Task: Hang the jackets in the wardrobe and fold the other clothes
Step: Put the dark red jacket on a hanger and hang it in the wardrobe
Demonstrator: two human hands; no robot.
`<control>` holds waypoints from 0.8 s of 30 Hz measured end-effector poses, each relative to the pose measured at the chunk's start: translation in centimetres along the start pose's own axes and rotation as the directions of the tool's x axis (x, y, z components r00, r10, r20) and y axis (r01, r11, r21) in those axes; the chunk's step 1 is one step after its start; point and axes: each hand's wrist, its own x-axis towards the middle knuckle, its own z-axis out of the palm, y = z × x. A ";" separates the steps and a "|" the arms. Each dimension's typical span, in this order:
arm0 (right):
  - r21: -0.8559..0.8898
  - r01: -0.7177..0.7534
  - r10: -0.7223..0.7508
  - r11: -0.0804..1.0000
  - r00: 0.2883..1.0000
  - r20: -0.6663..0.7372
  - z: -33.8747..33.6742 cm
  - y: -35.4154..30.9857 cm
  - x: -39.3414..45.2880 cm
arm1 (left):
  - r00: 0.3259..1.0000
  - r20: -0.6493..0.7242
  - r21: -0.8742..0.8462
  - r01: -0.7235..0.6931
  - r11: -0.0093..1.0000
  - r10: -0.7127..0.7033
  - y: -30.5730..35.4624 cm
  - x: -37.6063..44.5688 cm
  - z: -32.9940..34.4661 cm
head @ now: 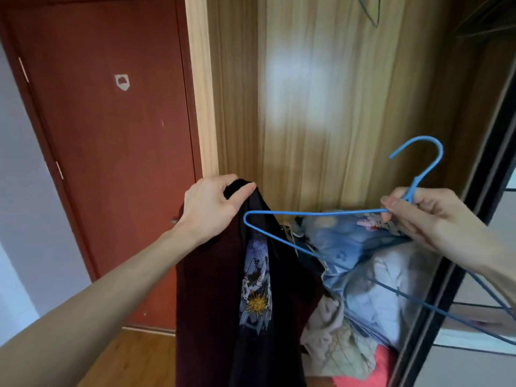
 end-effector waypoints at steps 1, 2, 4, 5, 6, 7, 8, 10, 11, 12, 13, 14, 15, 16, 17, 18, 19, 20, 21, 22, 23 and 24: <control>-0.019 -0.007 0.007 1.000 1.000 0.018 0.7 -0.2 -0.1 | 1.000 0.007 -0.001 -0.009 1.000 0.009 0.1 -0.3 -0.3; -0.026 -0.020 0.021 0.999 0.999 0.036 1.5 -0.4 -0.2 | 1.000 0.014 0.004 -0.024 1.000 0.024 0.3 -0.7 -0.4; -0.075 -0.044 0.048 0.996 0.997 0.057 3.6 -0.7 -0.3 | 0.996 0.024 0.051 -0.082 0.995 0.081 0.8 -1.5 -0.7; -0.119 -0.048 0.056 0.992 0.997 0.061 4.9 -0.8 -0.3 | 0.993 0.024 0.092 -0.121 0.988 0.119 1.1 -1.9 -0.7; -0.155 -0.044 0.055 0.987 0.996 0.065 6.4 -0.9 -0.4 | 0.986 0.018 0.139 -0.167 0.976 0.167 1.5 -2.4 -0.8; -0.181 -0.033 0.046 0.983 0.997 0.067 8.2 -0.9 -0.5 | 0.974 0.008 0.194 -0.223 0.955 0.225 1.9 -2.8 -0.9; -0.200 -0.016 0.029 0.980 0.998 0.064 10.0 -0.9 -0.7 | 0.957 0.002 0.249 -0.282 0.927 0.291 2.3 -3.3 -0.9; -0.233 0.026 -0.017 0.972 0.999 0.041 13.6 -0.9 -1.0 | 0.925 0.020 0.315 -0.365 0.876 0.379 2.8 -4.0 -1.1; -0.237 0.034 -0.031 0.971 0.999 0.017 15.1 -0.8 -1.1 | 0.923 0.028 0.321 -0.373 0.871 0.385 2.8 -4.3 -1.3; -0.225 0.037 -0.041 0.974 0.999 -0.012 16.2 -0.6 -1.3 | 0.927 0.034 0.318 -0.364 0.876 0.373 2.7 -4.5 -1.6; -0.196 0.041 -0.050 0.980 0.998 -0.045 17.0 -0.5 -1.5 | 0.935 0.038 0.317 -0.347 0.883 0.354 2.6 -4.7 -2.1; -0.161 0.047 -0.060 0.986 0.995 -0.080 17.6 -0.4 -1.7 | 0.939 0.044 0.323 -0.336 0.885 0.340 2.4 -4.9 -2.6; -0.125 0.056 -0.070 0.991 0.991 -0.113 18.0 -0.3 -1.9 | 0.939 0.056 0.330 -0.338 0.882 0.339 2.2 -5.1 -3.0; -0.091 0.064 -0.077 0.994 0.986 -0.146 18.4 -0.3 -2.2 | 0.933 0.076 0.322 -0.358 0.877 0.353 2.0 -5.4 -3.4; -0.058 0.073 -0.082 0.996 0.981 -0.175 18.7 -0.2 -2.4 | 0.920 0.106 0.299 -0.392 0.870 0.378 1.8 -5.7 -3.7; -0.029 0.081 -0.085 0.996 0.977 -0.197 19.0 -0.1 -2.5 | 0.900 0.140 0.279 -0.435 0.856 0.412 1.4 -6.0 -3.9; -0.003 0.088 -0.086 0.996 0.973 -0.213 19.3 0.1 -2.6 | 0.875 0.175 0.275 -0.483 0.831 0.451 1.0 -6.3 -4.0; 0.021 0.091 -0.084 0.996 0.972 -0.222 19.6 0.3 -2.8 | 0.848 0.212 0.279 -0.528 0.802 0.485 0.5 -6.5 -4.2; 0.042 0.091 -0.079 0.995 0.972 -0.222 20.0 0.5 -2.9 | 0.826 0.250 0.278 -0.561 0.780 0.505 -0.1 -6.7 -4.2; 0.064 0.086 -0.070 0.994 0.974 -0.217 20.4 0.7 -3.0 | 0.811 0.287 0.268 -0.578 0.770 0.509 -0.7 -6.7 -4.3; 0.084 0.075 -0.056 0.994 0.977 -0.208 20.8 0.9 -3.1 | 0.804 0.319 0.264 -0.584 0.768 0.502 -1.2 -6.8 -4.4; 0.101 0.062 -0.041 0.993 0.980 -0.192 21.2 1.2 -3.1 | 0.800 0.338 0.272 -0.587 0.763 0.495 -1.7 -6.8 -4.4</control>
